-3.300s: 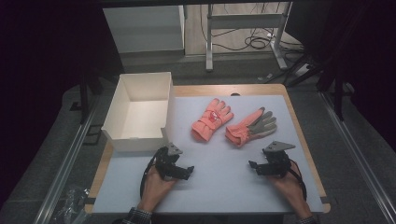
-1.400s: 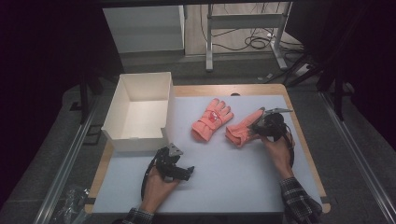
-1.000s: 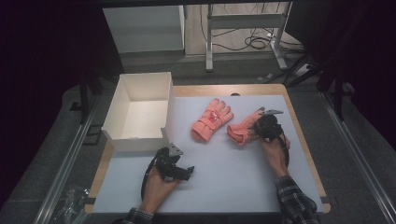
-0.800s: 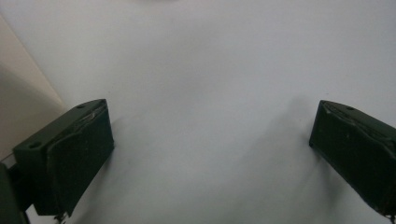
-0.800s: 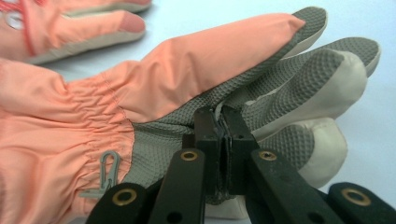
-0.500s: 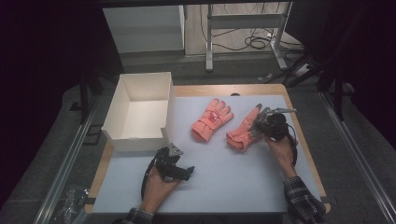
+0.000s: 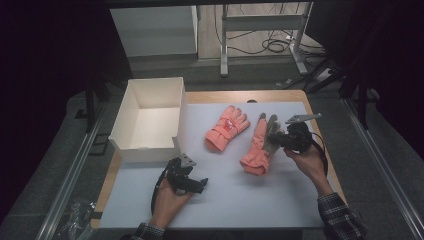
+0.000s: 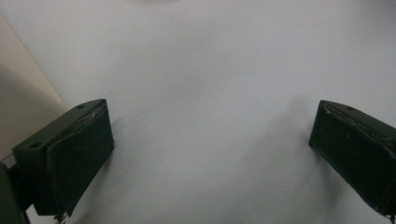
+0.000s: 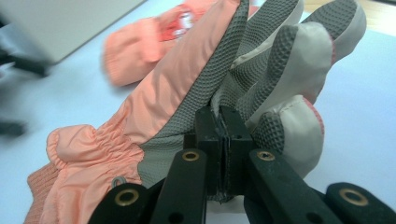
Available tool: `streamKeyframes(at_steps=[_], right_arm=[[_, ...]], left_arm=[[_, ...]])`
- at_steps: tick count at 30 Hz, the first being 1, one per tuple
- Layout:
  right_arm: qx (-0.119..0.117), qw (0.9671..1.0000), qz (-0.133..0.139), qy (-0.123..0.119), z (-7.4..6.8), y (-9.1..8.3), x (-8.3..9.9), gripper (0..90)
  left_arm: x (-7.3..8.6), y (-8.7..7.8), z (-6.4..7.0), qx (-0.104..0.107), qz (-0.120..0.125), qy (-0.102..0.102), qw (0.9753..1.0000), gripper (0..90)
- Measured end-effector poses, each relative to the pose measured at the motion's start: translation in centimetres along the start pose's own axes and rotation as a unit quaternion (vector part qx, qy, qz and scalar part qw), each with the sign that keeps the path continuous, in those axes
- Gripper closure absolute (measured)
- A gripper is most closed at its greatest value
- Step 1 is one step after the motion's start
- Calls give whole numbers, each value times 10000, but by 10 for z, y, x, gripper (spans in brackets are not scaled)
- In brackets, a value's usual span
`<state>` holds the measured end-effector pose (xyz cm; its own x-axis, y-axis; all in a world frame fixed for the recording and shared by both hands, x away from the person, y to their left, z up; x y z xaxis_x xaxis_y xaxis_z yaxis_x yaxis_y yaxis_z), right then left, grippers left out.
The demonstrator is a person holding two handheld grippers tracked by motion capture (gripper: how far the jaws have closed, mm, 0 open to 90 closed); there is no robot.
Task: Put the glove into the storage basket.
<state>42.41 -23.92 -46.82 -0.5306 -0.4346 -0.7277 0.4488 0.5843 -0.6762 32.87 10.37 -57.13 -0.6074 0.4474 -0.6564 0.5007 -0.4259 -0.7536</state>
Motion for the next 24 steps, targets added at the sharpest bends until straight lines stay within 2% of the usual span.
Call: streamKeyframes(at_steps=[1,3,5,6,7,9,10,11,12,14,18,20,21,22,24], right_arm=[[-230,9996,-63,-138,-5,0,0,873],[-461,9982,-144,-351,-11,1,1,873],[-667,9959,-250,-551,-15,4,3,873],[-667,9959,-250,-551,-15,4,3,873],[-882,9928,-325,-738,-18,8,5,873],[-990,9907,-414,-833,-20,12,7,873],[-990,9907,-414,-833,-20,12,7,873],[-1100,9877,-537,-975,-21,18,9,873],[-1100,9877,-537,-975,-21,18,9,873],[-1208,9843,-687,-1088,-21,28,13,873],[-1161,9823,-803,-1230,-21,38,16,871],[-1004,9813,-907,-1373,-19,46,19,858],[-1004,9813,-907,-1373,-19,46,19,858],[-875,9814,-874,-1468,-20,48,20,820],[-768,9825,-811,-1493,-20,47,19,794]], left_arm=[[0,0,0,3,-5,0,10000,0],[0,0,0,3,-6,-2,10000,0],[0,0,0,4,-7,-1,10000,0],[0,0,0,4,-7,-1,10000,0],[0,0,0,0,1,-2,10000,0],[0,0,0,0,2,-3,10000,0],[0,0,0,0,2,-3,10000,0],[0,0,0,0,2,-5,10000,0],[0,0,0,0,2,-5,10000,0],[0,0,0,-1,3,-5,10000,0],[0,0,0,-1,4,-2,10000,0],[0,0,0,2,-4,0,10000,0],[0,0,0,2,-4,0,10000,0],[0,0,0,3,-1,-2,10000,0],[0,0,0,3,-1,0,10000,0]])
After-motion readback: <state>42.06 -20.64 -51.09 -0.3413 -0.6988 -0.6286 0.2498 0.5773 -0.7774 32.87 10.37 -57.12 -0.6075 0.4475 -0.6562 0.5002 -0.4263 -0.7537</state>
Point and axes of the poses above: each handheld gripper's, and its own axes: y roughly forward along the jaws, x roughly out of its underside, z roughly to its right, the point moved 3 cm from there along y, roughly forward along the jaws, and after that the axes turned 2 degrees about -z, right-handed, at the moved point
